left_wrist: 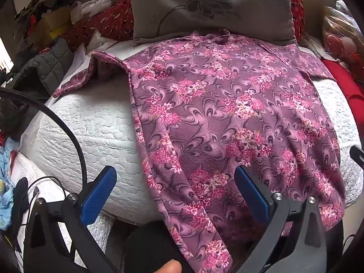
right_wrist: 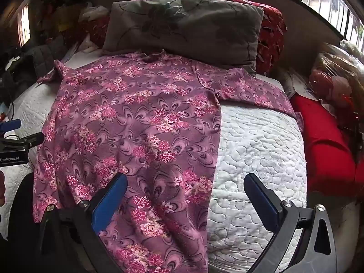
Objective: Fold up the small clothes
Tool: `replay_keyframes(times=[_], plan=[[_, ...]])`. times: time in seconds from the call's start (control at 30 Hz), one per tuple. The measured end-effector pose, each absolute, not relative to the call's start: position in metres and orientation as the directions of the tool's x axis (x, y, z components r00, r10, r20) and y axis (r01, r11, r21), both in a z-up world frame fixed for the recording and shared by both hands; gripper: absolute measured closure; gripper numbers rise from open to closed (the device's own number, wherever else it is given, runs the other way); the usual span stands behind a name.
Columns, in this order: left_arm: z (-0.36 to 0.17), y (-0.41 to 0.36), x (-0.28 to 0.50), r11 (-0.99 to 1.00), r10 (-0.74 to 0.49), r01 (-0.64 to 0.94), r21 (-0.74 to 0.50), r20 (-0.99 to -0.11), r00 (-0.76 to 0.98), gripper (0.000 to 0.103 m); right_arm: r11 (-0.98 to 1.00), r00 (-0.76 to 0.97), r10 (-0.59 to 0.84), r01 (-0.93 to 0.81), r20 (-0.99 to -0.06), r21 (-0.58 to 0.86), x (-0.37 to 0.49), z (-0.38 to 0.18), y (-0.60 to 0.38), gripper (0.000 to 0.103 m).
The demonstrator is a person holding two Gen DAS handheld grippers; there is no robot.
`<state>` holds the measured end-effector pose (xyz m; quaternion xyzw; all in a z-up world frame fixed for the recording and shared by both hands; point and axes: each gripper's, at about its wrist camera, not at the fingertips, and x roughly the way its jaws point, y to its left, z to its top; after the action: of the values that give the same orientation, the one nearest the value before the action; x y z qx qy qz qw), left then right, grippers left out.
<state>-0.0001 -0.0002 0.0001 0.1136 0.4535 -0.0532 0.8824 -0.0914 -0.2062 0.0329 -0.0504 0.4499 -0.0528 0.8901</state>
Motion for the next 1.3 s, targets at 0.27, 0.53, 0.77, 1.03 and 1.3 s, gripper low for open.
replay_keyframes(times=[0.27, 0.53, 0.77, 1.03, 1.3], plan=[[-0.008, 0.006, -0.011, 0.964, -0.021, 0.234, 0.129, -0.836, 0.548, 0.000, 0.992, 0.564, -0.123, 0.039, -0.817, -0.123, -0.090, 0.034, -0.199, 0.001], [-0.018, 0.019, -0.017, 0.962, -0.006, 0.238, 0.135, -0.859, 0.512, 0.000, 0.988, 0.576, -0.145, 0.034, -0.805, -0.154, -0.094, 0.033, -0.206, 0.001], [-0.015, 0.014, -0.017, 0.954, -0.022, 0.268, 0.136, -0.857, 0.516, 0.000, 0.991, 0.591, -0.125, 0.042, -0.797, -0.125, -0.097, 0.031, -0.213, 0.002], [-0.013, 0.007, -0.013, 0.948, -0.033, 0.287, 0.136, -0.856, 0.515, 0.000, 0.990, 0.591, -0.135, 0.046, -0.795, -0.134, -0.098, 0.032, -0.217, 0.003], [-0.013, 0.009, -0.011, 0.952, -0.044, 0.282, 0.118, -0.860, 0.509, 0.000, 0.991, 0.582, -0.131, 0.059, -0.803, -0.119, -0.096, 0.030, -0.222, 0.006]])
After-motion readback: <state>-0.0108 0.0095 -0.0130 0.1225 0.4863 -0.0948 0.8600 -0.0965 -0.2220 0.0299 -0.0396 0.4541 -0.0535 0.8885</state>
